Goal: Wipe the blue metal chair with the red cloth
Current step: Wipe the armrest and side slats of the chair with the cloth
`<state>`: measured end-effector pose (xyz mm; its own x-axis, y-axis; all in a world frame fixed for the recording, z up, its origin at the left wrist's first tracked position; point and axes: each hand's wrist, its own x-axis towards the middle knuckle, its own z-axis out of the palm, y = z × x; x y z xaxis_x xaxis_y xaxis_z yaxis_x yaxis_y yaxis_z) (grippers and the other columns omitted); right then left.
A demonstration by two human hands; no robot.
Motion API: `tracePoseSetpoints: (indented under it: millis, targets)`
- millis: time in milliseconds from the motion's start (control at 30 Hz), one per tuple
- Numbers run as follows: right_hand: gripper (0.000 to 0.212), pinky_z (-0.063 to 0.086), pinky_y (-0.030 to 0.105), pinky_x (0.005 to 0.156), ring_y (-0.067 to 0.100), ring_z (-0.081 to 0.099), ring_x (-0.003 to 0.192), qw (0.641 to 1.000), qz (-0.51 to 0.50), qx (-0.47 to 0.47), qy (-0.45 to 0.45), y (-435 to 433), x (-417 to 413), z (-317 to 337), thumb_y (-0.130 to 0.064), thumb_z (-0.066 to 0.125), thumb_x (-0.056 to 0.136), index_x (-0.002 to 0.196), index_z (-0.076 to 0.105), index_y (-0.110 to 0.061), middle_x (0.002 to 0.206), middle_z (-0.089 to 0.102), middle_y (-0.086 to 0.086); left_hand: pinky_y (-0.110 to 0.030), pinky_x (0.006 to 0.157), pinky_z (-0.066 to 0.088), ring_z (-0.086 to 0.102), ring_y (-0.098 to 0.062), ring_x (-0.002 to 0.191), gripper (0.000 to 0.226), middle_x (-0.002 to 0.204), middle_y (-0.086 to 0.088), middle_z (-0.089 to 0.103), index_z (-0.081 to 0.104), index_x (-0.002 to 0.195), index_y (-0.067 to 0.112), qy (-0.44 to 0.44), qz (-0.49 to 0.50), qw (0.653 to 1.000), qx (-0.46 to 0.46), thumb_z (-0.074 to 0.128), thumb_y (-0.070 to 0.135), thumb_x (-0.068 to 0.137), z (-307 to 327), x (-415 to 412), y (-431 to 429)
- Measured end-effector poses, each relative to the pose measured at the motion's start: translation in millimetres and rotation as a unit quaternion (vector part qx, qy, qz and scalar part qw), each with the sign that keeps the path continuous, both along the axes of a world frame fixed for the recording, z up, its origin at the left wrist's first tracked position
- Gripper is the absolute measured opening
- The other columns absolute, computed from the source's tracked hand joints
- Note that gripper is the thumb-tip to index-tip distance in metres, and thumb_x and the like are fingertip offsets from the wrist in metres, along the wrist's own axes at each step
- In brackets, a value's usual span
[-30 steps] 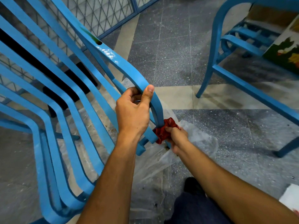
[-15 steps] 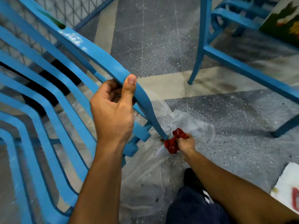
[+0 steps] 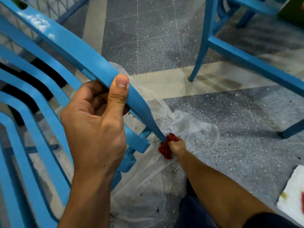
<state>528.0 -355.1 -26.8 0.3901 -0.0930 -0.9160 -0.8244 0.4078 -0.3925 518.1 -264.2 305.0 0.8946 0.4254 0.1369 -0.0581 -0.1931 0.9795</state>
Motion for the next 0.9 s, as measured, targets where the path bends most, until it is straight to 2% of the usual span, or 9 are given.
tracePoseSetpoints:
  millis: [200,300,400,467,533,667,733,800,900]
  targets:
    - [0.022,0.047,0.039,0.051,0.03,0.062,0.054,0.999,0.04,0.005,-0.014,-10.6,0.5,9.0,0.007,0.047,0.099,0.097,0.066,-0.003,0.059,0.066,0.019,-0.027,0.073,0.063,0.075,-0.01,0.076,0.02,0.074,0.009,0.075,0.07,0.091,0.017,-0.004,-0.003,1.0,0.007,0.069,0.037,0.087,-2.6,0.2,2.7]
    - [0.034,0.061,0.046,0.072,0.033,0.073,0.085,0.999,0.029,0.015,-0.014,-10.9,5.4,0.4,0.012,0.054,0.093,0.122,0.065,-0.002,0.097,0.075,0.021,-0.032,0.077,0.064,0.076,-0.012,0.079,0.018,0.078,0.005,0.076,0.07,0.091,0.017,0.0,0.001,1.0,0.01,0.07,0.034,0.089,-2.6,0.0,2.3]
    - [0.042,0.057,0.053,0.095,0.037,0.071,0.109,0.998,0.022,0.059,-0.018,-11.5,9.9,4.8,0.013,0.051,0.092,0.126,0.065,-0.006,0.115,0.073,0.021,-0.036,0.079,0.065,0.078,-0.018,0.084,0.014,0.084,0.001,0.076,0.07,0.091,0.018,0.014,0.01,1.0,0.024,0.071,0.031,0.092,-2.3,-0.8,1.6]
    - [0.04,0.058,0.049,0.093,0.035,0.07,0.109,0.997,0.025,0.071,-0.026,-14.2,10.6,26.5,0.012,0.049,0.094,0.125,0.065,-0.007,0.116,0.073,0.02,-0.043,0.081,0.065,0.078,-0.026,0.088,0.012,0.086,-0.003,0.077,0.071,0.09,0.018,0.022,0.015,0.999,0.02,0.072,0.03,0.093,-2.1,-0.8,0.1]
    - [0.037,0.06,0.042,0.078,0.031,0.071,0.099,0.995,0.038,0.087,-0.039,-15.9,9.1,48.9,0.01,0.047,0.096,0.125,0.064,-0.007,0.11,0.073,0.018,-0.049,0.084,0.064,0.077,-0.03,0.091,0.013,0.089,-0.006,0.078,0.071,0.092,0.017,0.028,0.021,0.999,0.013,0.073,0.03,0.093,0.2,-1.4,1.5]
    - [0.028,0.053,0.035,0.058,0.029,0.065,0.079,0.992,0.031,0.113,-0.051,-16.7,10.8,88.2,0.008,0.047,0.098,0.113,0.065,-0.007,0.092,0.069,0.014,-0.05,0.085,0.063,0.077,-0.027,0.091,0.015,0.09,-0.006,0.079,0.072,0.094,0.016,0.052,0.023,0.998,0.008,0.074,0.031,0.093,1.7,-0.4,1.2]
    - [0.027,0.055,0.037,0.052,0.029,0.062,0.081,0.99,0.019,0.131,-0.054,-16.5,10.1,109.4,0.007,0.047,0.098,0.116,0.063,-0.007,0.095,0.066,0.015,-0.05,0.085,0.063,0.077,-0.026,0.091,0.019,0.09,-0.005,0.079,0.072,0.094,0.017,0.06,0.028,0.998,0.0,0.075,0.036,0.091,0.9,-0.7,1.0]
    - [0.028,0.06,0.034,0.052,0.028,0.063,0.086,0.988,0.015,0.144,-0.054,-17.0,10.3,128.1,0.008,0.047,0.098,0.119,0.059,-0.006,0.103,0.065,0.018,-0.051,0.085,0.063,0.078,-0.025,0.09,0.029,0.088,-0.003,0.08,0.074,0.094,0.016,0.067,0.035,0.997,0.003,0.076,0.044,0.087,-0.6,-0.3,2.0]
    - [0.032,0.062,0.039,0.068,0.027,0.065,0.091,0.984,0.011,0.166,-0.058,-20.2,10.4,158.6,0.009,0.047,0.097,0.124,0.057,-0.004,0.107,0.064,0.019,-0.05,0.086,0.062,0.078,-0.024,0.088,0.049,0.087,-0.002,0.08,0.074,0.094,0.017,0.079,0.042,0.996,0.019,0.073,0.063,0.077,-1.2,0.8,3.6]
